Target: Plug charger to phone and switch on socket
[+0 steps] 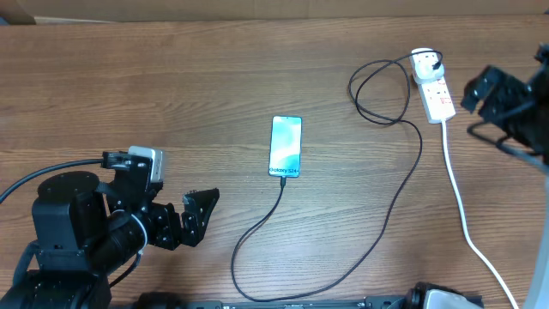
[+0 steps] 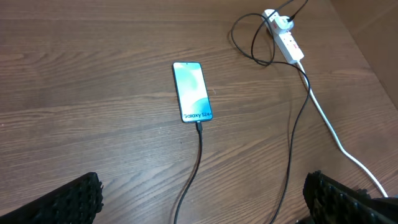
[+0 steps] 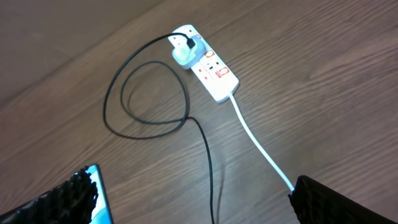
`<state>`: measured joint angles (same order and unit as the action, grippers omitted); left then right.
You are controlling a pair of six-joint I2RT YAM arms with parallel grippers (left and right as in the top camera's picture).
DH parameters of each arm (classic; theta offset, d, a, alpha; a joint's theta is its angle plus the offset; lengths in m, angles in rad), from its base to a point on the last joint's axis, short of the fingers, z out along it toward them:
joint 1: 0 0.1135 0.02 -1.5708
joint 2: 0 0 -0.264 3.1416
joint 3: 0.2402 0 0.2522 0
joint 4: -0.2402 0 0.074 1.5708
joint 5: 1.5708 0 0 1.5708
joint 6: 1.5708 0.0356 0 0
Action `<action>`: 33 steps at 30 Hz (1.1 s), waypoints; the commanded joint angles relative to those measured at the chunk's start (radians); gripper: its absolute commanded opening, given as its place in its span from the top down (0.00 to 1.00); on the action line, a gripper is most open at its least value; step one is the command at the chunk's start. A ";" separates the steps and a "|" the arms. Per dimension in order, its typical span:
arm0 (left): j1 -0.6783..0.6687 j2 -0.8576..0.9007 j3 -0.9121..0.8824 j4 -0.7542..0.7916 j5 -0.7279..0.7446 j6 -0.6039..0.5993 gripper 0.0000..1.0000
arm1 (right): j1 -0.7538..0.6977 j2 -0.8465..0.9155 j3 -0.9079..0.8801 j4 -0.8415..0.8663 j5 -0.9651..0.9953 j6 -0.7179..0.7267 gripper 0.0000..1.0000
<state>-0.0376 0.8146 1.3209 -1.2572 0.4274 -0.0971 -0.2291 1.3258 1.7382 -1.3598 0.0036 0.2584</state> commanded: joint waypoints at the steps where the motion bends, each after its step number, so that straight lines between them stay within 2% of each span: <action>1: -0.002 -0.003 0.005 0.003 0.010 0.015 0.00 | -0.001 -0.095 -0.058 -0.027 -0.030 0.004 0.00; 10: -0.002 -0.003 0.005 0.003 0.010 0.015 0.00 | -0.001 -0.406 -0.268 -0.027 -0.097 0.008 0.00; 14: -0.002 -0.003 0.005 0.003 0.010 0.015 0.00 | -0.001 -0.500 -0.284 -0.128 -0.120 0.008 0.00; 20: -0.002 -0.003 0.005 0.003 0.010 0.015 0.01 | -0.001 -0.514 -0.284 -0.294 -0.174 0.007 0.00; 33: -0.002 -0.003 0.005 0.003 0.010 0.015 0.00 | -0.001 -0.514 -0.284 -0.300 -0.174 0.007 0.00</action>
<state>-0.0376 0.8146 1.3209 -1.2572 0.4274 -0.0967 -0.2291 0.8097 1.4620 -1.6619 -0.1608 0.2623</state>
